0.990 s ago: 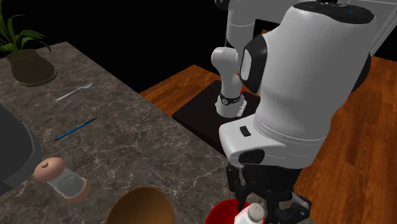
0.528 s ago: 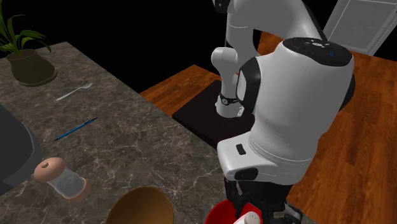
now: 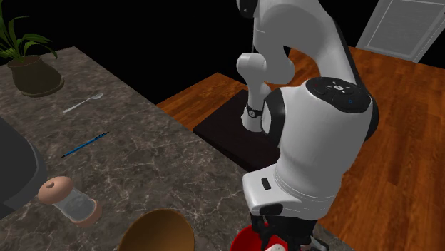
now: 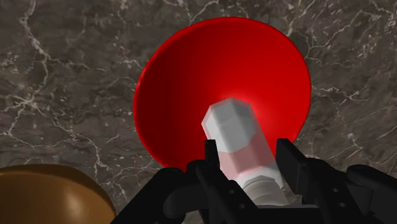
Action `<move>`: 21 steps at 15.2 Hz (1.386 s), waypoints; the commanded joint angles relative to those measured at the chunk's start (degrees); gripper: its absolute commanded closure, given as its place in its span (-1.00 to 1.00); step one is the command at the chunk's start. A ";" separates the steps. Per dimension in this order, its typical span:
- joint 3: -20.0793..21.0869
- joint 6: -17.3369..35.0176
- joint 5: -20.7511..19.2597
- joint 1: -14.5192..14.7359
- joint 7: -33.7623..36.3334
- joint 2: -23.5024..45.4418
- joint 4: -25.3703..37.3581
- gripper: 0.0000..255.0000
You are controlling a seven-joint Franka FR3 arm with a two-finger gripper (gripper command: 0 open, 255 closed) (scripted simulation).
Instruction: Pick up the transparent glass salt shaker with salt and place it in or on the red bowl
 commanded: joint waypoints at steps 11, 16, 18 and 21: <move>-0.08 0.75 -0.17 -0.01 0.07 0.26 -0.47 -1.00; 0.34 -2.06 1.34 -0.44 -0.89 -2.36 -0.05 -1.00; 0.60 -4.70 2.58 -0.74 -1.68 -4.54 0.60 -1.00; 0.59 -4.69 2.59 -0.73 -1.69 -4.54 0.60 -1.00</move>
